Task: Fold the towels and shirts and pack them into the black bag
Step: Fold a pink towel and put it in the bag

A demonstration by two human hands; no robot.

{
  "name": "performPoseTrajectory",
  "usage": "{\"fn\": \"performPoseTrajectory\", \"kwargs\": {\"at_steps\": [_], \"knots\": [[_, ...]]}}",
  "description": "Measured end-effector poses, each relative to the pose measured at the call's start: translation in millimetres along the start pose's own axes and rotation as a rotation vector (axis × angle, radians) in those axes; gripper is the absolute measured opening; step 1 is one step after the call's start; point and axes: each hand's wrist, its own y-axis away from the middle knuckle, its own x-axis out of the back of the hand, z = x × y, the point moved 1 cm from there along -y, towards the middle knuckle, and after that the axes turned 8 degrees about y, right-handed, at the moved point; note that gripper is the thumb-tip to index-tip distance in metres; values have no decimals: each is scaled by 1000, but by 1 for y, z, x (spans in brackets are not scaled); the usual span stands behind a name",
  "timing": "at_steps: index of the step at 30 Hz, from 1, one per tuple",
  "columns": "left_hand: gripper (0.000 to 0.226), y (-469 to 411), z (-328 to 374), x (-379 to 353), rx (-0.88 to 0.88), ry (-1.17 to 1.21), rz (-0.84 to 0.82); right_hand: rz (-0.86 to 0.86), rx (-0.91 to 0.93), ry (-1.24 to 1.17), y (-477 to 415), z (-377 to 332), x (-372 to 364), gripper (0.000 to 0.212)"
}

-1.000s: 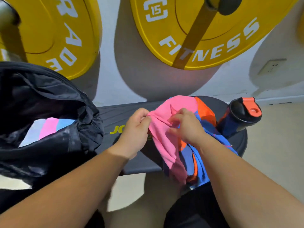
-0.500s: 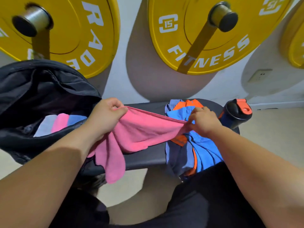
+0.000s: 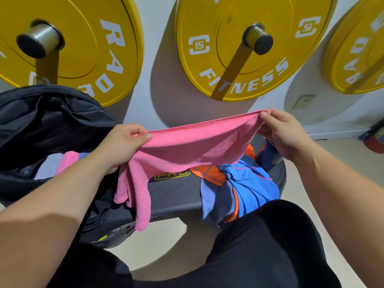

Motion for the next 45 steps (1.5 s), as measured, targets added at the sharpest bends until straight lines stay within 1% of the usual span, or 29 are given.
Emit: {"fn": "performPoseTrajectory", "kwargs": {"at_steps": [2,6,8,10,12,14,15,16,17,18,21,24,26,28,29,32,33,35,36,39,42,44,45], "knots": [[19,1,7,-3,4,52,-38,34,-11,12,7,-11,4,22],[20,8,22,-5,73,253,-182,54,-72,195,21,-21,20,16],[18,13,25,-1,151,322,-296,66,-101,288,32,-23,29,17],[15,20,20,5,245,371,-448,85,-129,357,46,-27,38,17],[18,27,9,6,329,353,-616,64,-190,394,56,-30,49,17],[24,30,-5,0,374,318,-713,63,-237,397,59,-33,53,21],[22,30,-11,-7,385,316,-704,92,-240,407,58,-33,53,20],[19,27,-17,-17,385,313,-657,139,-235,439,55,-31,51,16],[16,23,-22,-29,366,292,-584,206,-231,458,49,-27,46,14],[17,17,-29,-41,329,227,-492,254,-249,463,42,-21,42,15],[21,-4,-55,-75,232,-22,-235,269,-360,467,20,13,23,24],[21,-26,-87,-98,247,-68,-77,289,-473,409,-5,59,7,23],[22,-41,-106,-107,274,-94,-19,298,-554,335,-20,87,-6,25],[23,-55,-120,-113,287,-142,2,329,-608,252,-30,105,-17,20],[23,-62,-125,-115,285,-179,2,348,-618,248,-35,113,-21,16],[22,-84,-133,-119,251,-325,-28,386,-616,337,-57,136,-28,11],[21,-92,-135,-121,224,-368,-44,413,-604,353,-68,149,-28,15],[20,-112,-142,-124,165,-448,-78,474,-588,412,-89,176,-30,33],[20,-122,-145,-125,140,-490,-88,507,-591,416,-93,172,-36,36],[18,-149,-151,-131,100,-579,-96,582,-599,432,-100,157,-55,26],[19,-172,-154,-137,75,-640,-104,650,-586,471,-113,163,-60,23],[18,-184,-159,-141,47,-651,-107,645,-531,484,-120,166,-63,23],[18,-189,-162,-142,33,-650,-108,605,-494,495,-124,172,-67,24]]}}
